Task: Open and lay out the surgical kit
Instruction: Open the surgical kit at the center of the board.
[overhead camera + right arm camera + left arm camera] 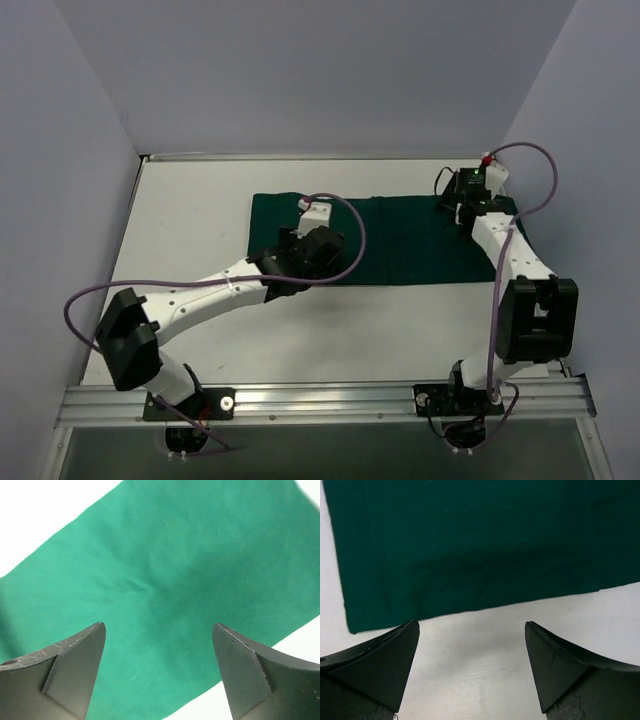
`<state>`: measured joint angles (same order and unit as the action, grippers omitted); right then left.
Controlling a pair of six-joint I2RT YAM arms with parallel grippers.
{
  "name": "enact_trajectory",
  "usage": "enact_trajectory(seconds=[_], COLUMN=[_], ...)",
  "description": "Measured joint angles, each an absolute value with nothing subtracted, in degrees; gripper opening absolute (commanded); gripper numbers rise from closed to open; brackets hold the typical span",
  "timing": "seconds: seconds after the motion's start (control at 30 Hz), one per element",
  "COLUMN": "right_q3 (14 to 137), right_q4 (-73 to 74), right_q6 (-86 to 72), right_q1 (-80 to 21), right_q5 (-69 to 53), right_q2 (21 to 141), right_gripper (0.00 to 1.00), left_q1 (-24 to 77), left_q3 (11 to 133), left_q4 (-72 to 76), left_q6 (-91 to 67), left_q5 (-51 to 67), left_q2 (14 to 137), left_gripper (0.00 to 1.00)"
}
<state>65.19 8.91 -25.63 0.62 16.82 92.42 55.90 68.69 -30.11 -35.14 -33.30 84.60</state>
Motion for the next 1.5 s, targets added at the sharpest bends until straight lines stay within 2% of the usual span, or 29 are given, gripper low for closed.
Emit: enact_trajectory(seconds=[0.33, 0.63, 0.93, 1.5], right_q3=[70.02, 68.36, 65.8, 64.93], right_q4=[13.82, 13.65, 13.06, 11.81], right_q6=[-25.76, -26.35, -26.5, -25.54], right_q1=[-1.3, -2.13, -2.57, -2.7], right_q5=[13.91, 8.69, 5.58, 4.43], right_q2=[72.62, 61.89, 61.14, 61.14], right_gripper=[0.94, 0.95, 0.95, 0.95], left_q1=[63.29, 66.74, 70.0, 69.93], left_q3=[84.44, 95.96, 105.6, 111.5], left_q4=[-26.74, -22.65, -21.17, -24.56], left_q6=[-32.82, -30.15, -25.12, -22.74], left_q5=[-41.39, -47.0, -49.39, -49.52], left_q2=[106.39, 119.92, 130.74, 137.36], left_gripper=[0.96, 0.95, 0.88, 0.7])
